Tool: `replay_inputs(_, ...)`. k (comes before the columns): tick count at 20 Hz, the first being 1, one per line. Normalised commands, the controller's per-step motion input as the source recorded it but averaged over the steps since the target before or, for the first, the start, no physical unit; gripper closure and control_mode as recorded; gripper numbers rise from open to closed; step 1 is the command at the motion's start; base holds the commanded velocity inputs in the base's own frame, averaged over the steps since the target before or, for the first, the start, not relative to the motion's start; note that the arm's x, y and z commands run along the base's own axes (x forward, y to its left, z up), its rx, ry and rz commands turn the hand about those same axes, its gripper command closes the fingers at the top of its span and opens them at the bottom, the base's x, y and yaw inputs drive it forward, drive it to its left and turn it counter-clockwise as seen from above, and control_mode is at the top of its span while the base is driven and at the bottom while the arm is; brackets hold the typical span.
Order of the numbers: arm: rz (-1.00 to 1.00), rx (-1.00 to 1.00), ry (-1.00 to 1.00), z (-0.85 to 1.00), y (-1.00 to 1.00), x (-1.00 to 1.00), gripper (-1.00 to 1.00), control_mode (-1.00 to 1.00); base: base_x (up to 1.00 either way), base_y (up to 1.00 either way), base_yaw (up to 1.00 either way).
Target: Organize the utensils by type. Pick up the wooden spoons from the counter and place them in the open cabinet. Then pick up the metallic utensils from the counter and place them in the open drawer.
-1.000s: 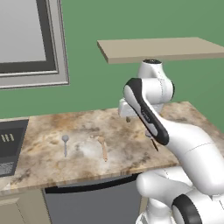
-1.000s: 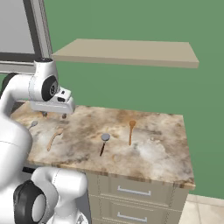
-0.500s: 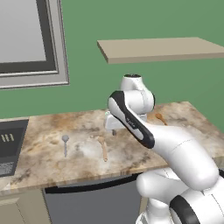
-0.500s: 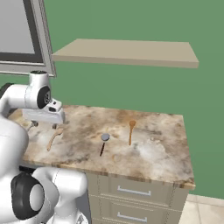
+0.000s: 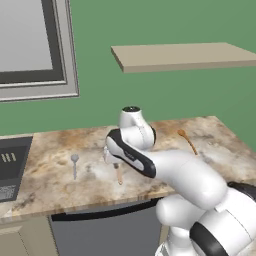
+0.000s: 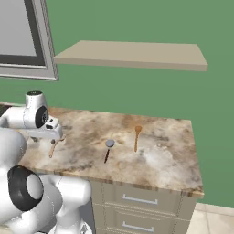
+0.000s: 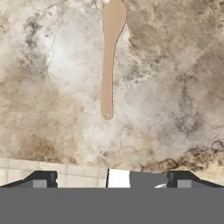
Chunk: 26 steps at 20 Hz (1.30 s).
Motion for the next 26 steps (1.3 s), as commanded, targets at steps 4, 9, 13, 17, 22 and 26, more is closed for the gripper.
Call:
replay_inputs(4, 0.00, -0.05, 0.01, -0.41, 0.28, 0.51, -1.00, -1.00, 0.00, 0.00, 0.00)
replay_inputs(9, 0.00, -0.03, 0.04, -0.35, 0.10, 0.49, -1.00, -1.00, 0.00, 0.00, 0.00)
replay_inputs(13, 0.00, 0.00, 0.00, -0.37, 0.01, 0.44, -1.00, -1.00, 0.00, 0.00, 0.00)
replay_inputs(17, 0.00, 0.00, 0.00, -0.32, 0.10, 0.48, -1.00, -1.00, 0.00, 0.00, 0.00)
replay_inputs(22, 0.00, 0.00, 0.00, -0.32, 0.15, 0.41, -1.00, -1.00, 0.00, 0.00, 0.00)
replay_inputs(26, 0.00, 0.00, 0.00, -0.37, 0.22, 0.37, -1.00, -1.00, 0.00, 0.00, 0.00)
